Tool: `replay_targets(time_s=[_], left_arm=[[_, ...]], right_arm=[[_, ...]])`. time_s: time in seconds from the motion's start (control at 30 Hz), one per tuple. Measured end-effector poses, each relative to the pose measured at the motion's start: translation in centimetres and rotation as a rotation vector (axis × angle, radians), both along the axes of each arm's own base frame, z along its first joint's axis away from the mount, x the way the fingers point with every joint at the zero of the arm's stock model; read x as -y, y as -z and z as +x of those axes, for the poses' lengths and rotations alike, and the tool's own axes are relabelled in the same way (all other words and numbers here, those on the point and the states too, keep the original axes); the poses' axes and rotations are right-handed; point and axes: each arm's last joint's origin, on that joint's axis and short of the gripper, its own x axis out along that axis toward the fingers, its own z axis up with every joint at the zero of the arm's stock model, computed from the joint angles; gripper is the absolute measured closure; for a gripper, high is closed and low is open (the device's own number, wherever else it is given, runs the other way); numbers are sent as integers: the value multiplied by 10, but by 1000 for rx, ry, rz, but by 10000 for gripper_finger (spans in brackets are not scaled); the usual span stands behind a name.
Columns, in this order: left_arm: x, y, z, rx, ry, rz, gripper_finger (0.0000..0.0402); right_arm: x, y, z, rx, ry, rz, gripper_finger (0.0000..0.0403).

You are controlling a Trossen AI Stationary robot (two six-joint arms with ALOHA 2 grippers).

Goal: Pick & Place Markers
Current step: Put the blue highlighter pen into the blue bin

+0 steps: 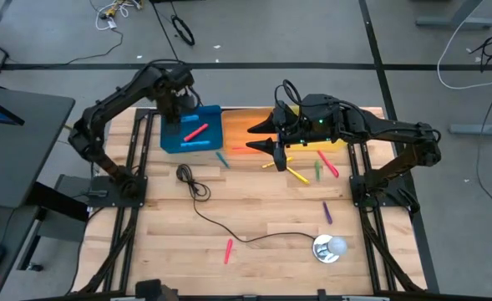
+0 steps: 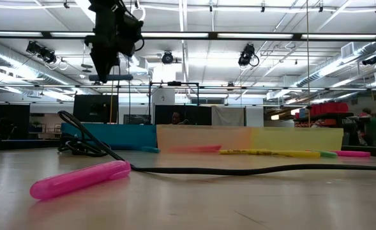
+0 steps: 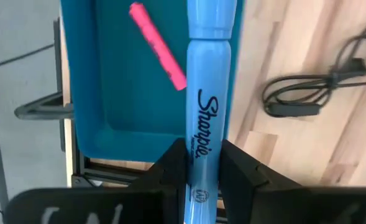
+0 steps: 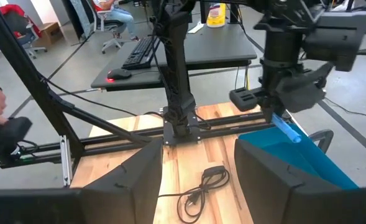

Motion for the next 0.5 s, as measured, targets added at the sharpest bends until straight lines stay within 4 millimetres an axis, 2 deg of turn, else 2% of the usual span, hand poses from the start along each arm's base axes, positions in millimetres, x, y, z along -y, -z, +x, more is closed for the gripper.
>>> replay_targets(time_s=[0.3,0.5], left_arm=[[-12,3,-1,56,15,21,333],[-16,27,3,93,16,14,333]], right_arm=[[0,0,0,0,2,8,201],[0,0,0,0,3,9,201]])
